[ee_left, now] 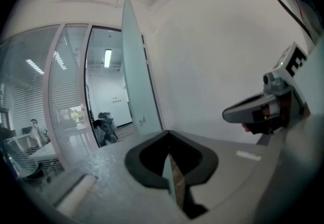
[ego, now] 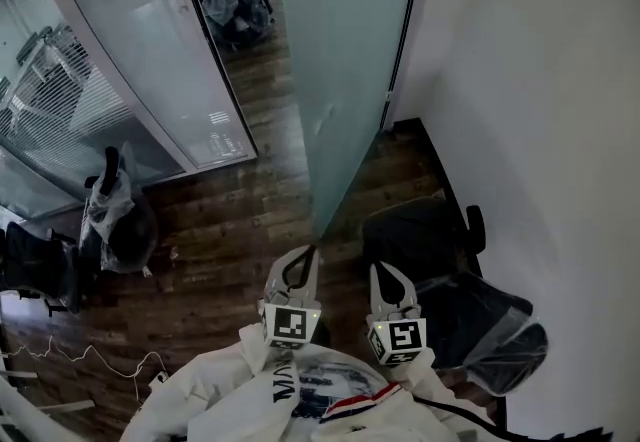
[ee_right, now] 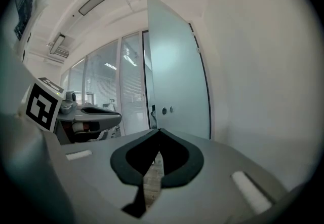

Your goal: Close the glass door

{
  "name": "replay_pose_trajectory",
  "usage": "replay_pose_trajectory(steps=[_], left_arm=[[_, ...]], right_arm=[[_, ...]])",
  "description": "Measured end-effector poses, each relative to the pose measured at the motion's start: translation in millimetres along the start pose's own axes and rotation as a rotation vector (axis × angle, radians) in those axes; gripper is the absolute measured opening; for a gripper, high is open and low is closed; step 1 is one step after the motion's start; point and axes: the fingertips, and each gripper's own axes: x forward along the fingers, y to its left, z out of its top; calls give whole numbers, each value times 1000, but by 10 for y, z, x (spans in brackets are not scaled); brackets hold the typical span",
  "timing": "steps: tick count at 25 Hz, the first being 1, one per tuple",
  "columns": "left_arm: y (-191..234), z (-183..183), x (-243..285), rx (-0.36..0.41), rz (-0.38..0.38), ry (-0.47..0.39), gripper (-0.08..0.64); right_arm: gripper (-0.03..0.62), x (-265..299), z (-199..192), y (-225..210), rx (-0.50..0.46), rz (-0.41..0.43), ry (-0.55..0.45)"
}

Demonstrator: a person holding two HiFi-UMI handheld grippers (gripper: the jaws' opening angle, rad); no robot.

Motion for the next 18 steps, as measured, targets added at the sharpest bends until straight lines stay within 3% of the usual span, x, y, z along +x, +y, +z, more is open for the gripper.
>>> replay_pose_trajectory(steps=[6, 18], left_arm=[[482, -155, 178, -29, 33, 24, 3], [1181, -302, 509, -60, 24, 14, 3]], right_arm=[[5, 526, 2, 204, -10, 48, 31], [5, 1277, 133, 428, -39, 44, 44]])
